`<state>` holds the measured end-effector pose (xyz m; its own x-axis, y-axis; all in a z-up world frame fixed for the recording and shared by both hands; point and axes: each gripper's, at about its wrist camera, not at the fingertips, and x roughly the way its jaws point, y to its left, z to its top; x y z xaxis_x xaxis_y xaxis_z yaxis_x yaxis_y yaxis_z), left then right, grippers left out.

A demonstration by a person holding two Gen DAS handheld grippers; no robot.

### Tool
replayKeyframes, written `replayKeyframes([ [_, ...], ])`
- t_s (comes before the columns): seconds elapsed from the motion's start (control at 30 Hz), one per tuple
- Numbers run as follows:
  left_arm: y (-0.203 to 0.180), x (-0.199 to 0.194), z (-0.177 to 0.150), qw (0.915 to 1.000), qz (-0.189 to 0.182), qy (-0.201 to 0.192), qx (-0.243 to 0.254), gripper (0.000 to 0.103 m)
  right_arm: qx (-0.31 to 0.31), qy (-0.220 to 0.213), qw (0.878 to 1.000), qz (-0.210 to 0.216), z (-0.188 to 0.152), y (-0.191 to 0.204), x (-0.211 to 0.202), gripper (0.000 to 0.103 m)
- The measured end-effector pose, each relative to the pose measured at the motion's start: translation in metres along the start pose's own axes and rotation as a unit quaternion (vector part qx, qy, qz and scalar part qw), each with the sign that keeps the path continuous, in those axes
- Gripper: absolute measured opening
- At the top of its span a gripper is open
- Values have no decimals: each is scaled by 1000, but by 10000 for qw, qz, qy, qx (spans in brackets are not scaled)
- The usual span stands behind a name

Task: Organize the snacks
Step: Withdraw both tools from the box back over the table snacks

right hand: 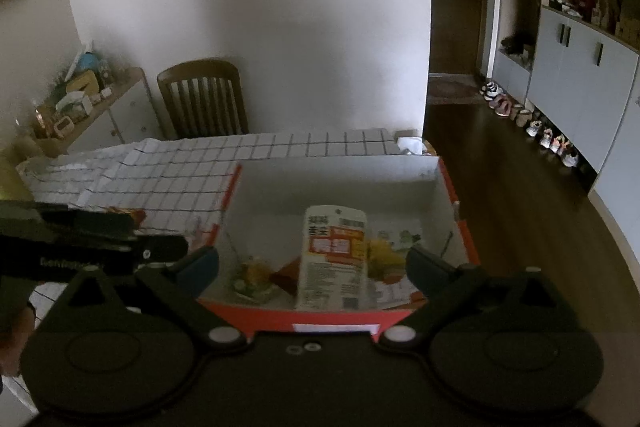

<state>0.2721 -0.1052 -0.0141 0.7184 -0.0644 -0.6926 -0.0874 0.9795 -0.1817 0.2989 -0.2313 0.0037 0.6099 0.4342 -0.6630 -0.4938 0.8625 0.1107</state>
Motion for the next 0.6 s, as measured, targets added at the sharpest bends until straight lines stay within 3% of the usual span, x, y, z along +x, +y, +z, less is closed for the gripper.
replayKeyframes([
  [0.3,46,-41,-25,9998,-91,27,-149,82,10,-147,9996,242,-9,48,-14,101],
  [0.53,89,-64,-38,9994,56,-39,-332,88,-100,-157,9991,381,-22,90,-11,101],
  [0.6,102,-67,-41,9989,131,12,-448,94,-114,-138,9990,411,-25,102,-7,101],
])
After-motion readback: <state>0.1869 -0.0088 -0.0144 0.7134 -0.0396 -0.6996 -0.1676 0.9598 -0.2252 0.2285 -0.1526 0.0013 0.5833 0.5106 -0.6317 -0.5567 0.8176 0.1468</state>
